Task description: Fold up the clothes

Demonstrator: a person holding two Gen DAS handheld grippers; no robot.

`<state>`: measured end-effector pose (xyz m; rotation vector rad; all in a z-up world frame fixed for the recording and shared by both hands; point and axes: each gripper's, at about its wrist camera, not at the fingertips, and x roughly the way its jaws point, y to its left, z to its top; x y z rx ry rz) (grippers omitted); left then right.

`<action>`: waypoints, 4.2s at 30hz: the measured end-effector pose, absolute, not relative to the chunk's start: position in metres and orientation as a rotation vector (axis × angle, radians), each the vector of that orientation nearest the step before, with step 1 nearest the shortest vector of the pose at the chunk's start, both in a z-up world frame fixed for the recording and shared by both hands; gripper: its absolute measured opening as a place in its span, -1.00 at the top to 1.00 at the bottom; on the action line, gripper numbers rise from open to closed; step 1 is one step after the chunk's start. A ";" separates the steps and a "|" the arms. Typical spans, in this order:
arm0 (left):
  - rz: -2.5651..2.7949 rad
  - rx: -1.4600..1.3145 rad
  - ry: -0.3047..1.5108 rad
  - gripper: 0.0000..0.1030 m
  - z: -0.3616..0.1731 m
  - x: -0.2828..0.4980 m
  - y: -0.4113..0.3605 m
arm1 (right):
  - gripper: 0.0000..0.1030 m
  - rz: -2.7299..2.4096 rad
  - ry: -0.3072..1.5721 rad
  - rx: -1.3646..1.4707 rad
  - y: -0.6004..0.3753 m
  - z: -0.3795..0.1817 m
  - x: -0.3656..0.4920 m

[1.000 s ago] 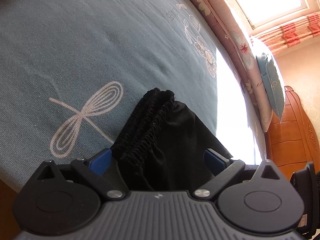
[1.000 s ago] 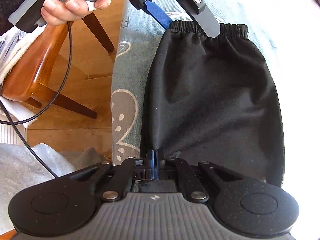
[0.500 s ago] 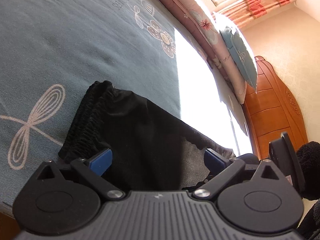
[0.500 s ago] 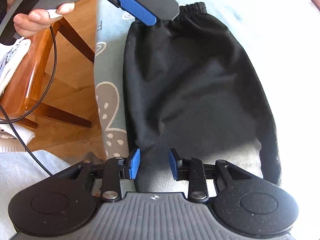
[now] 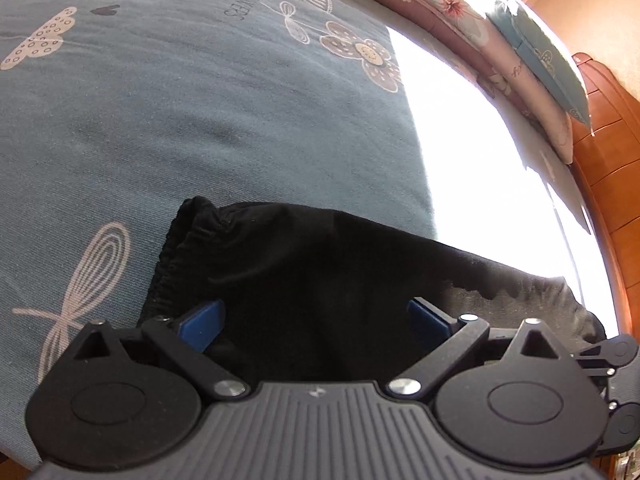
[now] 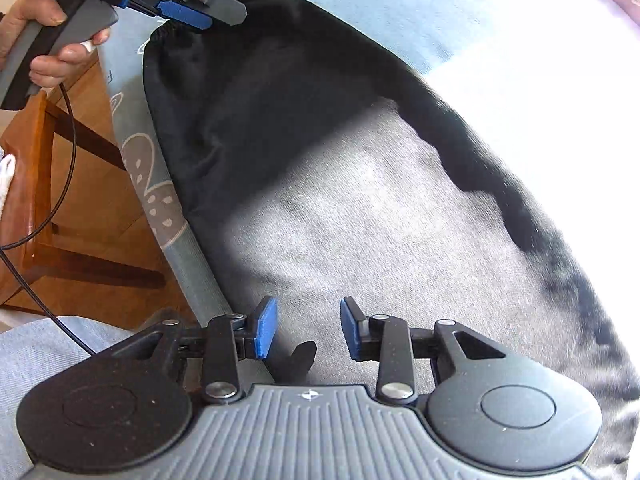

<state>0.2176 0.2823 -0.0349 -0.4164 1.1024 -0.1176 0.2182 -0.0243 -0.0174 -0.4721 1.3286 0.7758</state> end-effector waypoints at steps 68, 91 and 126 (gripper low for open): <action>0.064 0.037 1.178 -0.91 -0.031 0.197 0.189 | 0.10 0.196 1.217 0.138 -0.267 0.025 0.224; 0.082 -0.558 1.048 -0.87 -0.040 0.172 0.285 | -0.04 0.742 1.309 -0.230 0.026 0.034 0.304; -0.750 -0.577 1.157 -0.95 -0.076 0.303 0.374 | -0.08 0.762 1.430 -0.291 0.132 0.013 0.337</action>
